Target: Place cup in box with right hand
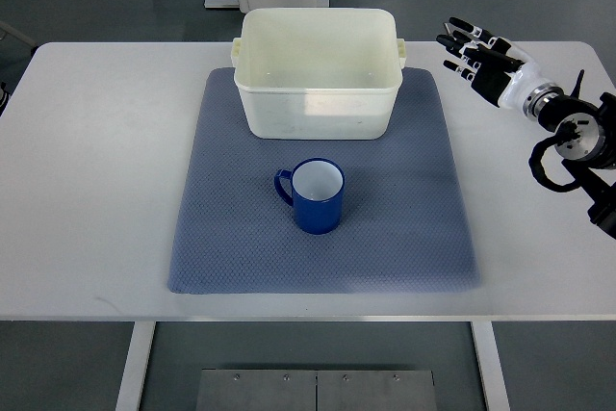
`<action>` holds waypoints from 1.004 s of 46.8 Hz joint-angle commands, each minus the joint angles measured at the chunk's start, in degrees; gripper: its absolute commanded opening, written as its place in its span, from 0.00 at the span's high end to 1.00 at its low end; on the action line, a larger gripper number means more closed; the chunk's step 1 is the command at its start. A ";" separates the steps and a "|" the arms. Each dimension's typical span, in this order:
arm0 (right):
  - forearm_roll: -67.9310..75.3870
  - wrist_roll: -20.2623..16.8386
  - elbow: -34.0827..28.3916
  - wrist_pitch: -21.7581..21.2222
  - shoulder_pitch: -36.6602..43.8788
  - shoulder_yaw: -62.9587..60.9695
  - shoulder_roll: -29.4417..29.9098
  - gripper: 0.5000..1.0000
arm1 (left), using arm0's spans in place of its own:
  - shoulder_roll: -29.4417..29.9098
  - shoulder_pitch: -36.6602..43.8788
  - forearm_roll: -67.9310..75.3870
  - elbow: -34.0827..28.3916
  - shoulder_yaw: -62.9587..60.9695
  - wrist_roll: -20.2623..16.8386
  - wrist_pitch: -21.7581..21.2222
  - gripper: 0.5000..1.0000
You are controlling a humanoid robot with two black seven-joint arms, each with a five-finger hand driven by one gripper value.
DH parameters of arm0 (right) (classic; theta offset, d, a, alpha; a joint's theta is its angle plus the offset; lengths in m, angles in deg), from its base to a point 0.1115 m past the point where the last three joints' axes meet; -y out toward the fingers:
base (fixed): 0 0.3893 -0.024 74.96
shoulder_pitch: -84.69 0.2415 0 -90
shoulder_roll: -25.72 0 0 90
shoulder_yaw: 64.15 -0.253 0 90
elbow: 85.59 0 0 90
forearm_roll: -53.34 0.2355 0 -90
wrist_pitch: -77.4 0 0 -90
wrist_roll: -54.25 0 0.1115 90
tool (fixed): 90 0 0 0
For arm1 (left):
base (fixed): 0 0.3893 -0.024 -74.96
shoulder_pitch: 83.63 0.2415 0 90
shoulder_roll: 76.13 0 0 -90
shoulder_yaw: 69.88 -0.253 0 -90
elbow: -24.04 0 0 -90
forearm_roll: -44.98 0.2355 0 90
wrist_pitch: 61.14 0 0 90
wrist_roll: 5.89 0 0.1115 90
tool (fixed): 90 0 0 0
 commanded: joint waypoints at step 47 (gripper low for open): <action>-2.81 4.10 -0.48 -0.92 0.79 -0.35 -1.17 0.00 | 0.00 0.03 0.00 0.00 -0.02 -0.01 0.00 0.00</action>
